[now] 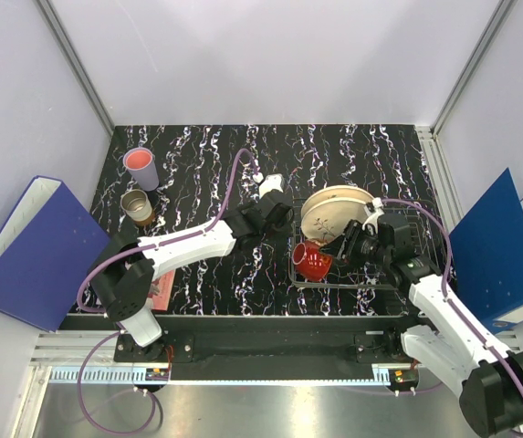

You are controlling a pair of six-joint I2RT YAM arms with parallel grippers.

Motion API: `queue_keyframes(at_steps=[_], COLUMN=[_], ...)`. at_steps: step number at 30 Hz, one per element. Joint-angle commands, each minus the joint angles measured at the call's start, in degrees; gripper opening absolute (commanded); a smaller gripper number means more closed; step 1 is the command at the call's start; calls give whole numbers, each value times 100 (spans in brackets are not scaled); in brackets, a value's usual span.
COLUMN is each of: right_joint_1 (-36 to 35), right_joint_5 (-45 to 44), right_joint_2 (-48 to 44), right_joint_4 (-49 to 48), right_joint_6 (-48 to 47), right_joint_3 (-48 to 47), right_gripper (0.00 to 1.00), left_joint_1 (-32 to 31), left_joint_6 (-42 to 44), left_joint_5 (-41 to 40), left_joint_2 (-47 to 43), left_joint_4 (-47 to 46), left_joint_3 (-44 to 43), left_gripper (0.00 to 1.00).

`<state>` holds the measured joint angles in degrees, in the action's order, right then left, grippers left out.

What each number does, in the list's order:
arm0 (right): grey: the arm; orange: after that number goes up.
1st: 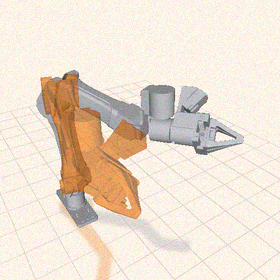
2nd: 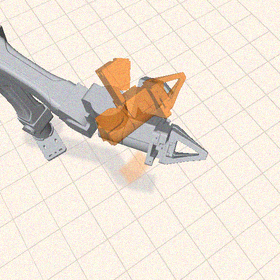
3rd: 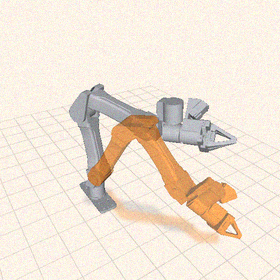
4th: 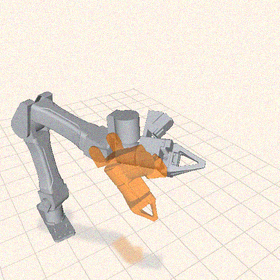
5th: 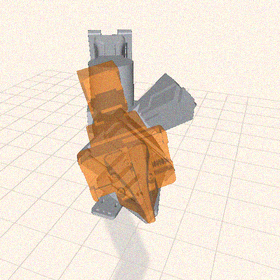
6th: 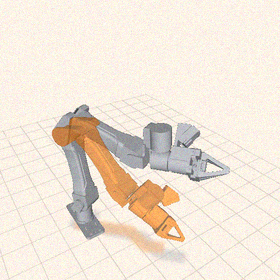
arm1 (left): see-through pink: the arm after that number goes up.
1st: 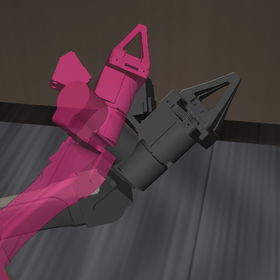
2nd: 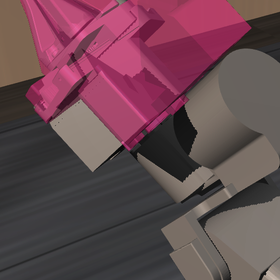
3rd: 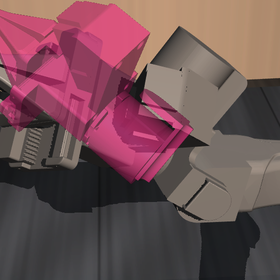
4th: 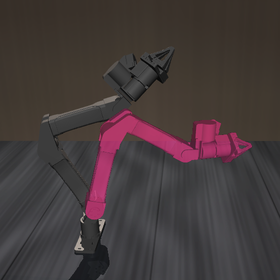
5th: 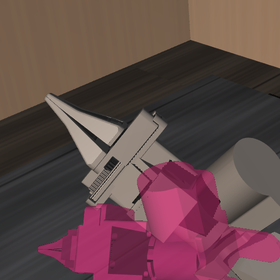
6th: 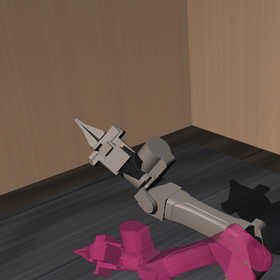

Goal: Unload the mixed dishes from the dish rack
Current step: Pick up the bowl from the dish rack.

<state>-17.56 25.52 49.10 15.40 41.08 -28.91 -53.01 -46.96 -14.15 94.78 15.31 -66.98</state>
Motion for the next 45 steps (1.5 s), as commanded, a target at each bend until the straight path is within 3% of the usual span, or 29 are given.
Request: queue_keyframes(at_steps=[1, 6, 8, 10, 11, 12, 19, 26, 29, 32, 33, 35, 36, 39, 45], right_joint_1=[-37, -54, -63, -72, -72, -72, -81, -72, -72, -72, -72, -81, -81, -81, -133], right_joint_5=[515, 674, 709, 709, 683, 665, 542, 340, 331, 331, 322, 305, 296, 121, -257], right_joint_2=[292, 696, 785, 812, 777, 742, 302, -85, -85, -41, -32, 29, 55, 257, 583], right_joint_4=[-809, -1451, -1496, -1496, -1496, -1487, -873, 251, 498, 657, 692, 833, 877, 1219, 1835], right_joint_6=[242, 400, 401, 401, 392, 375, 111, -372, -451, -504, -531, -645, -697, -1057, -1611], right_joint_3=[254, 341, 342, 359, 377, 377, 184, -763, -1186, -1521, -1591, -1820, -1890, -2285, -3076], right_gripper=[43, 37, 28, 15, 3, 0, 0, 0, 0, 0, 0, 0, 0, 0, 0], left_joint_1=[-25, -25, -25, -33, -25, -25, -16, 10, 37, 72, 81, 107, 107, 151, 239], left_joint_6=[-24, -15, 3, -6, 3, -6, 29, 55, 29, 29, 29, 55, 47, 82, 99], left_joint_5=[229, 194, 176, 150, 141, 132, 97, -43, -79, -158, -175, -254, -298, -457, -808], left_joint_2=[260, 260, 234, 216, 199, 190, 119, 14, -56, -170, -205, -337, -381, -583, -1137], left_joint_4=[77, 77, 77, 95, 86, 95, 147, 271, 332, 411, 429, 481, 516, 648, 921], left_joint_3=[168, 176, 194, 212, 220, 238, 221, 194, 194, 212, 220, 264, 282, 343, 466], left_gripper=[0, 0, 0, 0, 0, 0, 0, 1, 11, 34, 49, 63, 77, 89, 95])
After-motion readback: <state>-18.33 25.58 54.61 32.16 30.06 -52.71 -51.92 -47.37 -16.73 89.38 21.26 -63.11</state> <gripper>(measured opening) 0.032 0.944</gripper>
